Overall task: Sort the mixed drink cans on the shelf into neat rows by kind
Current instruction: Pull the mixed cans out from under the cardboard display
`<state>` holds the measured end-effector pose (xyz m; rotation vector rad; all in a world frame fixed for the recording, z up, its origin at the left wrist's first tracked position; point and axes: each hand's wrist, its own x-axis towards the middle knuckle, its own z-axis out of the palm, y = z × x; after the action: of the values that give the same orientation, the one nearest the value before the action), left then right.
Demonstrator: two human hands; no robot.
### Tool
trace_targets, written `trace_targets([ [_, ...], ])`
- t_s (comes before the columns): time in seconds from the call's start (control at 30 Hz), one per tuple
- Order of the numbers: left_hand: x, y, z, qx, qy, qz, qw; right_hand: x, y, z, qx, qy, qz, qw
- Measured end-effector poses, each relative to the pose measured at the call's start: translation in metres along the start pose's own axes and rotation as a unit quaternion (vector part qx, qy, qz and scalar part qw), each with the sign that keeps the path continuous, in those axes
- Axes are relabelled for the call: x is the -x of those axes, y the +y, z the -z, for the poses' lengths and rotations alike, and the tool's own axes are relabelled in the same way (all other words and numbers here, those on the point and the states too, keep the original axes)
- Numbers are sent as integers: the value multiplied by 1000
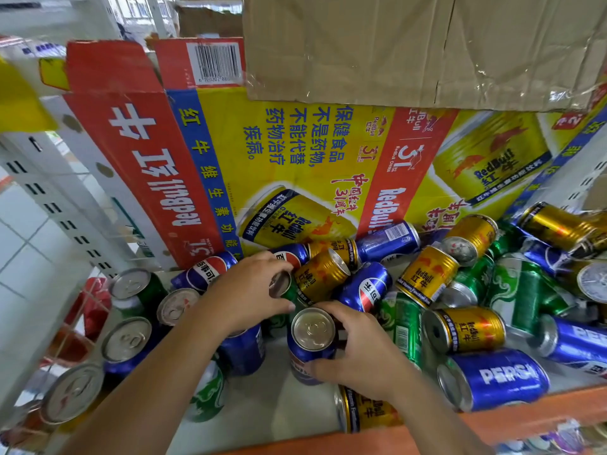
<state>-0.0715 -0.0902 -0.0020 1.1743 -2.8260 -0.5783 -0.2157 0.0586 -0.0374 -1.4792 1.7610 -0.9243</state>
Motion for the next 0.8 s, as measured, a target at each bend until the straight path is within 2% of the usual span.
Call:
trace_targets([
  [0.17,7,-5,-11,30,29,-2,999,-3,1,9,-21,-43,-20,999],
  [0.27,8,-4,-14,0,44,-1,999,-8,-3,25,-98,-98,-64,988],
  [0.33,9,-5,-16,9,50,-3,999,-16,-5,35,-113,-73,-97,986],
  [0.43,10,-4,-14,38,33,-1,999,-37,2,44,18,35,-80,996],
  [0.5,10,-3,-12,19,5,-1,1000,-54,7,46,99,70,-56,991],
  [0.6,9,-2,-10,13,-14,-5,1000,-79,16,43,194,34,-41,980],
  [0.7,10,-3,-10,26,-14,-5,1000,-93,18,40,220,-26,-57,974],
  [0.8,11,-2,-10,28,-8,-2,1000,-97,20,44,239,-30,-60,969],
])
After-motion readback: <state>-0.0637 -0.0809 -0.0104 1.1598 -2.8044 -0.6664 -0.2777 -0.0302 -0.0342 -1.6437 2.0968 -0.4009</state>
